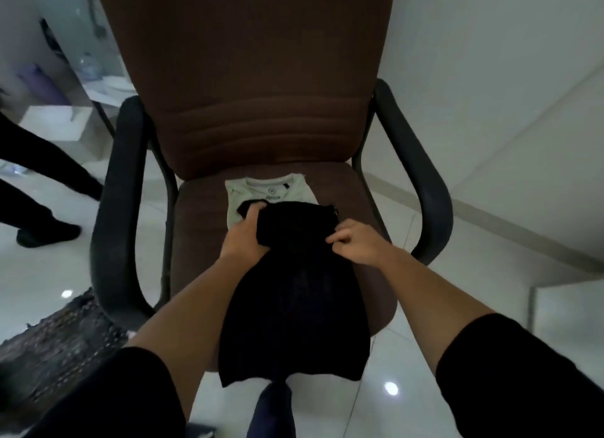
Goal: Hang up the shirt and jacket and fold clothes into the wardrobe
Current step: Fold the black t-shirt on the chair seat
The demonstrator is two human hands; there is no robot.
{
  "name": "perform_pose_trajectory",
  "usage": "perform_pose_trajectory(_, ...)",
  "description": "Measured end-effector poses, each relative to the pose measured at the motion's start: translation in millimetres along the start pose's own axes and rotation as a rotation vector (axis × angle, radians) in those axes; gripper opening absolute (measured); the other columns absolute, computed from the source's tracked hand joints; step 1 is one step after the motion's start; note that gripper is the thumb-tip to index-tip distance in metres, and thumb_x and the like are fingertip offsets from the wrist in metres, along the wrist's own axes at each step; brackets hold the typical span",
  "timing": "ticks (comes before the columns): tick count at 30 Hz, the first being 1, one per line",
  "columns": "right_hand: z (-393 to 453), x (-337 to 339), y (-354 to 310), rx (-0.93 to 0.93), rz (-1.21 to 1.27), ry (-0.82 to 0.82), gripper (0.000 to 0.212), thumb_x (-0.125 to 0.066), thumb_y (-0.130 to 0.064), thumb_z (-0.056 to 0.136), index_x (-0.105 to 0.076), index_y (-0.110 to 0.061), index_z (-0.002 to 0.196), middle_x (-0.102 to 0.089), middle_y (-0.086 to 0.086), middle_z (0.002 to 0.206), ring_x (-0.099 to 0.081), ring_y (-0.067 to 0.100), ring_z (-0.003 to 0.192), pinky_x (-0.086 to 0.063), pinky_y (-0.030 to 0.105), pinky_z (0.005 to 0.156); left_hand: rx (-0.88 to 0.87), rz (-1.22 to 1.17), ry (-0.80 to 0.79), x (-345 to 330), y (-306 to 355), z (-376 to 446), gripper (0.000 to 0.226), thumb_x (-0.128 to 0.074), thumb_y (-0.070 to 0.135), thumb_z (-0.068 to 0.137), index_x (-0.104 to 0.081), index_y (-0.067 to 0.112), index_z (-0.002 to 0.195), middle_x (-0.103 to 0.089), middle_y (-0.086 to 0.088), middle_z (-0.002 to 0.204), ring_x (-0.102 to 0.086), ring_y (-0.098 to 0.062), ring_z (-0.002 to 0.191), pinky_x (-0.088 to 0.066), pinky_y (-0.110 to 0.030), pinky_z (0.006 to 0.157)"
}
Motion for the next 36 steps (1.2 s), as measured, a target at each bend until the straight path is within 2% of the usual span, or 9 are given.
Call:
perform_pose_trajectory(4,-19.7,-67.7,39.6,-0.11,-0.063,-0.336,0.033,-0.056,-0.022,0.09,-0.064,-0.024,0.122,-0.05,-0.004,0.14,-0.043,0.014,0.128,-0.025,0.012,0.095,0.205,0.351,-0.527,-75.9,-67.7,-37.2,0.087,-0.077,0.038,0.061,-0.04,0.027,0.139,-0.04,-0.005,0.142,-0.043,-0.025,0.128,-0.037,-0.035,0.107)
perform_pose_trajectory(7,-14.2,-59.9,49.7,-0.123,-0.052,-0.217,0.031,-0.054,-0.016,0.09,-0.067,-0.019,0.119,-0.058,-0.002,0.132,-0.05,0.014,0.123,-0.031,0.011,0.093,0.152,0.478,-0.324,-63.5,-57.3,-24.1,0.053,-0.052,0.057,0.077,-0.059,0.028,0.121,-0.051,0.001,0.13,-0.047,-0.023,0.122,-0.034,-0.047,0.102)
perform_pose_trajectory(11,29.2,-27.3,49.8,-0.103,-0.096,0.052,0.034,-0.053,-0.015,0.091,-0.062,-0.014,0.124,-0.062,0.01,0.124,-0.056,0.024,0.115,-0.039,0.022,0.096,0.049,0.47,0.026,-27.0,-35.0,29.8,0.049,-0.048,0.055,0.087,-0.057,0.016,0.117,-0.051,-0.007,0.123,-0.048,-0.026,0.116,-0.039,-0.044,0.094)
perform_pose_trajectory(17,107.2,-5.9,53.1,-0.228,0.137,0.207,0.063,-0.059,-0.023,0.091,-0.029,-0.015,0.147,-0.048,0.015,0.138,-0.046,0.032,0.126,-0.037,0.029,0.102,0.378,0.069,0.004,-24.4,-38.2,109.4,0.082,-0.059,0.056,0.082,-0.029,0.008,0.142,-0.042,-0.021,0.137,-0.045,-0.037,0.125,-0.043,-0.046,0.098)
perform_pose_trajectory(22,145.7,-14.3,59.4,-0.314,0.113,0.099,0.091,-0.07,-0.02,0.084,-0.009,-0.03,0.151,-0.035,0.018,0.147,-0.04,0.033,0.132,-0.035,0.035,0.109,0.282,0.155,-0.213,-47.9,-46.9,138.8,0.088,-0.075,0.041,0.075,-0.027,0.023,0.146,-0.042,-0.007,0.144,-0.043,-0.027,0.13,-0.038,-0.036,0.104)
perform_pose_trajectory(25,156.3,-18.8,59.3,-0.308,0.008,0.015,0.082,-0.071,-0.02,0.083,-0.024,-0.018,0.15,-0.039,0.017,0.145,-0.04,0.031,0.132,-0.034,0.032,0.108,0.251,0.189,-0.393,-51.1,-51.0,148.9,0.078,-0.068,0.033,0.084,-0.024,0.029,0.148,-0.033,-0.008,0.15,-0.035,-0.028,0.136,-0.03,-0.032,0.111)
perform_pose_trajectory(29,158.7,-1.0,54.3,-0.293,0.035,0.058,0.042,-0.071,-0.021,0.083,-0.063,-0.009,0.122,-0.062,0.011,0.124,-0.056,0.025,0.116,-0.041,0.022,0.093,0.376,-0.007,-0.493,-41.7,-57.8,156.1,0.055,-0.064,0.026,0.088,-0.045,0.017,0.14,-0.049,-0.009,0.138,-0.049,-0.026,0.124,-0.039,-0.03,0.105)
perform_pose_trajectory(34,158.7,54.9,27.2,-0.258,0.193,0.297,0.038,-0.069,-0.023,0.085,-0.064,-0.01,0.12,-0.064,0.009,0.122,-0.058,0.023,0.114,-0.042,0.025,0.096,0.45,-0.345,-0.226,0.0,-44.8,180.1,0.052,-0.066,0.021,0.087,-0.049,0.014,0.135,-0.054,-0.012,0.133,-0.054,-0.027,0.118,-0.042,-0.037,0.105)
perform_pose_trajectory(36,156.8,77.0,11.7,-0.226,0.244,0.432,0.029,-0.067,-0.017,0.086,-0.068,-0.011,0.114,-0.066,0.008,0.115,-0.06,0.022,0.108,-0.043,0.021,0.087,0.411,-0.436,-0.074,23.3,-29.2,190.4,0.044,-0.065,0.018,0.088,-0.053,0.017,0.13,-0.056,-0.01,0.13,-0.056,-0.027,0.116,-0.045,-0.036,0.103)
Point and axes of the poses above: each hand's wrist, its own z-axis towards the middle knuckle, its own x-axis out of the back of the hand, y = z × x, the point moved 5 cm from there along z, towards the middle knuckle
